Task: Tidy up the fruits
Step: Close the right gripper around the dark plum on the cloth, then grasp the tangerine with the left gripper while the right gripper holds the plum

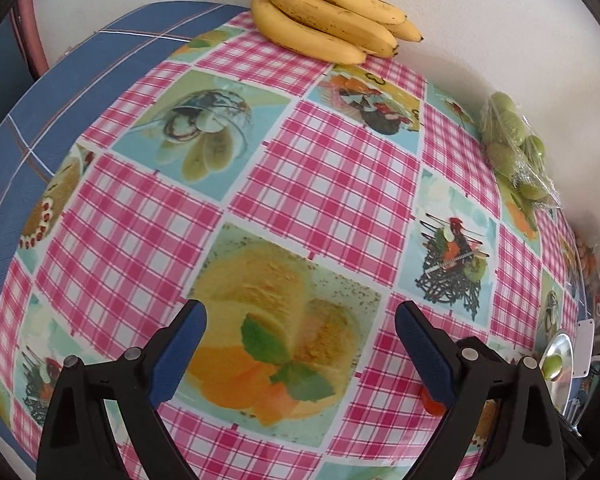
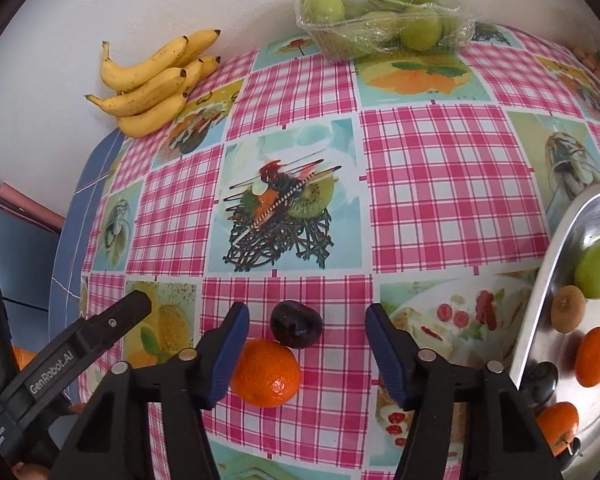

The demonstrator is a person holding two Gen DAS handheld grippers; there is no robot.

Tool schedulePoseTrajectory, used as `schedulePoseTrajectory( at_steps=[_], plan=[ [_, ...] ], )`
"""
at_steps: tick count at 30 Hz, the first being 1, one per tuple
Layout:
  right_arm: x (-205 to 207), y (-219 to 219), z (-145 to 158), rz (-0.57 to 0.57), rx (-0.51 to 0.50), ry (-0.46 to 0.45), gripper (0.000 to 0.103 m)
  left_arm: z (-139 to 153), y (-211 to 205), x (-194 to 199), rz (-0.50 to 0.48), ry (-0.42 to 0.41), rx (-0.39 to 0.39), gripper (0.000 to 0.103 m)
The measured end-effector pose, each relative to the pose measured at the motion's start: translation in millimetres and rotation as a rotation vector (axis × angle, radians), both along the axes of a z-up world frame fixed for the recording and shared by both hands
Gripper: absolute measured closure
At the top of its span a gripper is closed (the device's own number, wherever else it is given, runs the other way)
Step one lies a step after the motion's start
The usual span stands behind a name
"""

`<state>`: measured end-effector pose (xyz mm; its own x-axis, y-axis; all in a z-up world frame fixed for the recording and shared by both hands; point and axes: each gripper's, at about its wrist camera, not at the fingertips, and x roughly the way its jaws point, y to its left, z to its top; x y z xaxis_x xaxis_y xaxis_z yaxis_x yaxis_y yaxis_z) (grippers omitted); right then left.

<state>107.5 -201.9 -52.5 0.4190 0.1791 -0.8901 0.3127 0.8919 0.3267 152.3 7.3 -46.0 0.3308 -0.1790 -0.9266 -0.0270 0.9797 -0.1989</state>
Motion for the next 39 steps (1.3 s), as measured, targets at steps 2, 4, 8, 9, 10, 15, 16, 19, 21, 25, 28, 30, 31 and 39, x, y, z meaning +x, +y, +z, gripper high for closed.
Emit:
schedulePoseTrajectory(
  at_steps=[2,4,8,9,10,15,16,19,21,25,28,30,31,39],
  plan=[
    [2,0,-2,-0.005,0.000,0.000,0.057,-1,-2,0,-0.005,0.009,-0.010,0.008],
    [2,0,-2,-0.015,0.006,-0.001,0.060,-1,-5,1,-0.014,0.012,-0.012,0.008],
    [3,0,-3,-0.016,0.022,-0.001,0.071,0,-8,-1,-0.032,0.013,-0.020,0.008],
    [3,0,-3,-0.018,0.033,-0.002,0.072,1,-10,-1,-0.037,0.012,-0.022,0.008],
    [3,0,-3,-0.020,0.031,-0.003,0.072,1,-11,-1,-0.042,0.011,-0.023,0.008],
    [-3,-4,4,-0.039,0.023,-0.016,0.072,7,-16,-4,-0.064,0.011,-0.051,0.011],
    [-5,-6,7,-0.043,0.024,-0.020,0.072,8,-18,-5,-0.073,0.012,-0.058,0.011],
    [-13,-8,12,-0.052,0.017,-0.020,0.072,8,-25,-9,-0.097,0.020,-0.080,0.011],
    [-19,-9,14,-0.054,0.023,-0.015,0.072,6,-32,-10,-0.116,0.034,-0.100,0.017],
    [-29,-10,17,-0.051,0.012,-0.007,0.072,1,-45,-16,-0.154,0.066,-0.133,0.022],
    [-38,-12,19,-0.056,0.012,-0.005,0.072,-2,-54,-20,-0.172,0.082,-0.146,0.024],
    [-42,-13,21,-0.058,0.012,-0.005,0.072,-1,-59,-23,-0.186,0.082,-0.137,0.029],
    [-44,-13,21,-0.056,0.009,-0.005,0.072,-1,-62,-25,-0.196,0.082,-0.135,0.031],
    [-57,-18,25,-0.060,0.002,0.007,0.072,-6,-78,-30,-0.233,0.108,-0.157,0.045]
  ],
)
